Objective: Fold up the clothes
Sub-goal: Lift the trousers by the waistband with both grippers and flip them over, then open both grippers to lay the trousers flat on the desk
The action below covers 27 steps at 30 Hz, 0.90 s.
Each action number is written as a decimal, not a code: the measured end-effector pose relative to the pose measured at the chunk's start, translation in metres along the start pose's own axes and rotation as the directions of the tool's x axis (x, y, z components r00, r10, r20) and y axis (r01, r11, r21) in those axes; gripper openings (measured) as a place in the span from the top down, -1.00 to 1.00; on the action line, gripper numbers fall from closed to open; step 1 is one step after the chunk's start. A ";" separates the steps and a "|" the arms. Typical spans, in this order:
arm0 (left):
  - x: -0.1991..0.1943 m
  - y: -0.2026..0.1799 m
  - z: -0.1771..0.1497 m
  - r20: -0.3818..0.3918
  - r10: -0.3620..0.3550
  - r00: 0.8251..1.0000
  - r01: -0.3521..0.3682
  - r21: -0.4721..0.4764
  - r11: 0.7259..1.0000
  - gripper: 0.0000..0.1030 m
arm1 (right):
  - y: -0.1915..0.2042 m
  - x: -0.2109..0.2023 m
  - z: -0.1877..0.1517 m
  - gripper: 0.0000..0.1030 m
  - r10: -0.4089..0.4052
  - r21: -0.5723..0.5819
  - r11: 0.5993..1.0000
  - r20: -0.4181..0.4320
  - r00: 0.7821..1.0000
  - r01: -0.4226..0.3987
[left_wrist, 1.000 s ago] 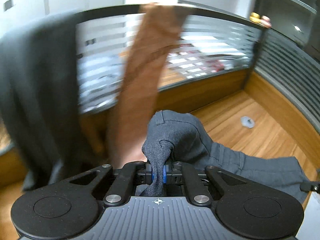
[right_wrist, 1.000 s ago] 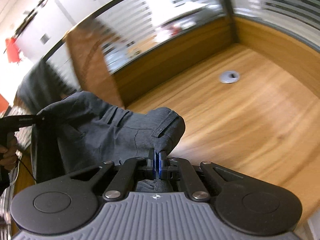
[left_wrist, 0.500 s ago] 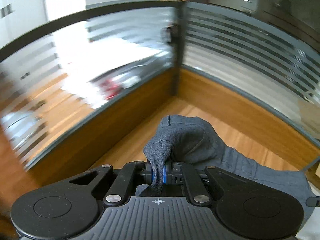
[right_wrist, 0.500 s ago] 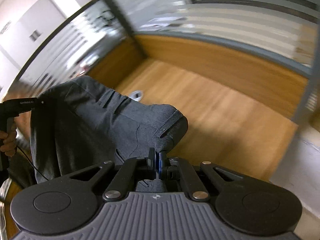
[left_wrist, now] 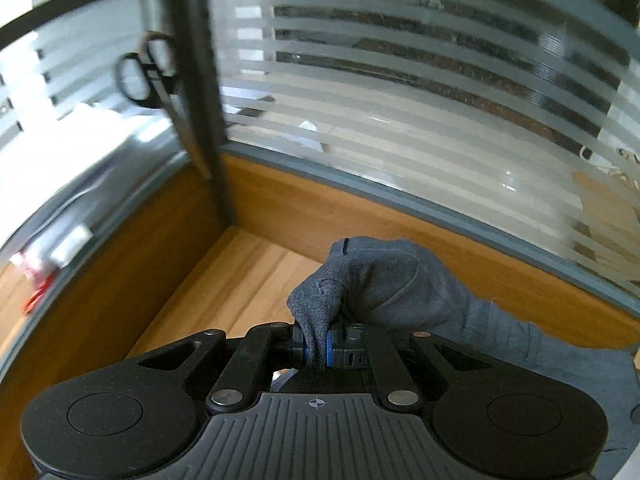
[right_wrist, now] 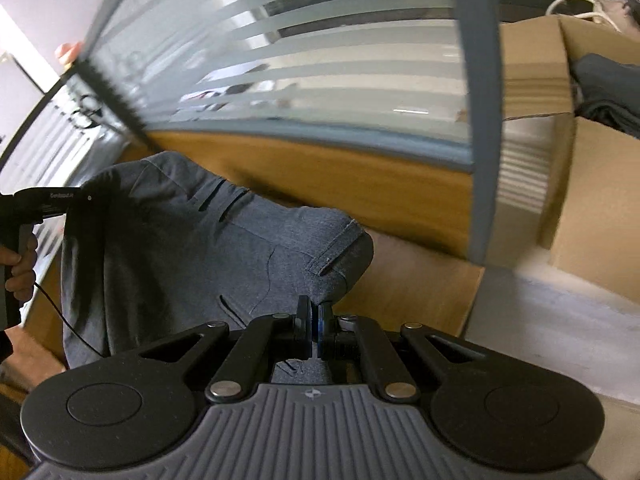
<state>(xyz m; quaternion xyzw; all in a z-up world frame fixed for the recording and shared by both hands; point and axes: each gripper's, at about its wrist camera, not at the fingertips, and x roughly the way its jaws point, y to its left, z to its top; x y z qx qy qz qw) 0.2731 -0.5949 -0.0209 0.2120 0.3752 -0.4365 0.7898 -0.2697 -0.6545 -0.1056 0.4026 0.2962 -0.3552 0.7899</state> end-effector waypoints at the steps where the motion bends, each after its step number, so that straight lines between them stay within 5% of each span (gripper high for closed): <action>1: 0.009 -0.003 0.004 -0.009 -0.002 1.000 0.002 0.001 1.000 0.82 | -0.006 0.003 0.005 0.96 -0.010 0.007 1.000 0.004 1.000 0.010; 11: 0.083 -0.004 0.003 -0.118 0.028 0.993 -0.029 -0.006 1.000 0.79 | -0.035 0.061 0.028 0.95 -0.089 -0.013 0.996 -0.039 0.995 0.088; 16: 0.100 -0.002 -0.007 -0.147 0.040 0.988 -0.041 0.002 0.999 0.53 | -0.031 0.086 0.025 0.90 -0.128 -0.057 0.991 -0.076 0.989 0.124; 17: 0.101 -0.001 -0.009 -0.150 0.042 0.988 -0.043 -0.001 0.999 0.42 | -0.031 0.089 0.025 0.85 -0.136 -0.065 0.989 -0.084 0.987 0.130; 19: 0.097 0.004 -0.008 -0.139 0.054 0.989 -0.056 -0.014 0.998 -0.18 | -0.032 0.093 0.025 0.72 -0.143 -0.072 0.988 -0.102 0.984 0.136; 20: 0.093 0.007 -0.008 -0.131 0.057 0.990 -0.061 -0.025 0.998 -0.29 | -0.032 0.094 0.026 0.58 -0.144 -0.073 0.988 -0.111 0.983 0.136; 24: 0.069 0.019 -0.005 -0.117 0.035 0.992 -0.039 -0.030 0.999 -0.43 | -0.026 0.090 0.026 0.22 -0.135 -0.094 0.988 -0.134 0.982 0.123; 27: 0.038 0.025 -0.007 -0.107 0.048 0.993 -0.053 -0.044 0.998 -0.51 | -0.015 0.083 0.025 -0.27 -0.105 -0.105 0.990 -0.139 0.985 0.091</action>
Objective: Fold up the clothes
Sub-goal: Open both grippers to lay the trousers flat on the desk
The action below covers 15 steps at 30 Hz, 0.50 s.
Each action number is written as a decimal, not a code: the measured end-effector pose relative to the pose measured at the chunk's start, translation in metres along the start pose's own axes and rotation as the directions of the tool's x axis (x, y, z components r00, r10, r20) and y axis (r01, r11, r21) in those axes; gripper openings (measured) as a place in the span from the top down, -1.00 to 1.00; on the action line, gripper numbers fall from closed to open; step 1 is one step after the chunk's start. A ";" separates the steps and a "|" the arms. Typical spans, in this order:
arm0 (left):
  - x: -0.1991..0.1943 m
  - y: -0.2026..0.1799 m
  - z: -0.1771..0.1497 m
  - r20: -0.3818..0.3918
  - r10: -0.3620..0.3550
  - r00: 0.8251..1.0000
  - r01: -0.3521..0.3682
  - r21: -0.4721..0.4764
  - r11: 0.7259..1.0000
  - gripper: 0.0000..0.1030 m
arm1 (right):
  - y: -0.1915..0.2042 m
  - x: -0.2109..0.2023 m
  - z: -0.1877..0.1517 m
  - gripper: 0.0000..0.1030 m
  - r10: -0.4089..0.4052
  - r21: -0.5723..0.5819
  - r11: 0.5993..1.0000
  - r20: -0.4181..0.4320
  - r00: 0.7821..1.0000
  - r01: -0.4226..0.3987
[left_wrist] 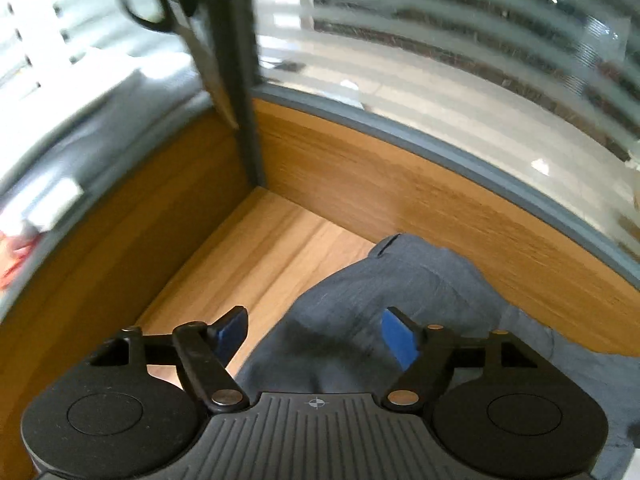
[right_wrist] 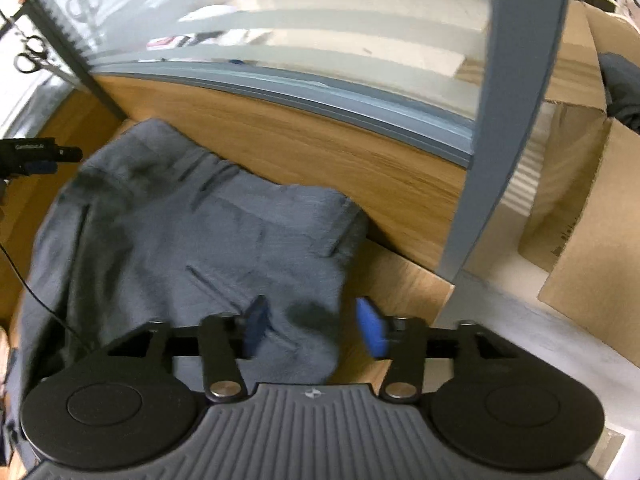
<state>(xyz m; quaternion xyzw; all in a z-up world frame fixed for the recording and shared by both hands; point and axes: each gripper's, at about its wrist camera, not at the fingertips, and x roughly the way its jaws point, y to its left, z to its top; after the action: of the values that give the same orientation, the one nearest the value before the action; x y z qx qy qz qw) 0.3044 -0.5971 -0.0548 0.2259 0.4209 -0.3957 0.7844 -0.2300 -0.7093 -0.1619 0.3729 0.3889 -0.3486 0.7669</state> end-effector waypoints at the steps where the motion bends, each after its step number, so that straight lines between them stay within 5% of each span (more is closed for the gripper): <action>1: -0.012 0.003 -0.002 0.005 -0.002 1.000 0.002 -0.009 1.000 -0.53 | 0.004 -0.004 -0.001 -0.45 0.012 -0.009 1.000 0.006 1.000 -0.012; 10: -0.107 0.044 -0.058 0.009 0.005 1.000 -0.004 -0.115 0.993 -0.55 | 0.063 -0.022 -0.022 -0.94 0.111 -0.205 0.972 -0.049 0.993 -0.119; 15: -0.161 0.062 -0.107 0.030 0.040 0.999 -0.036 -0.129 0.991 -0.59 | 0.096 -0.025 -0.031 -0.98 0.126 -0.323 0.934 -0.106 0.986 -0.154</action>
<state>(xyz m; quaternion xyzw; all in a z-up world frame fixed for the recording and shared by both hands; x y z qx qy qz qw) 0.2492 -0.4177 0.0232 0.1762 0.4282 -0.3565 0.8115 -0.1721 -0.6309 -0.1249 0.2805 0.4459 -0.2071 0.8244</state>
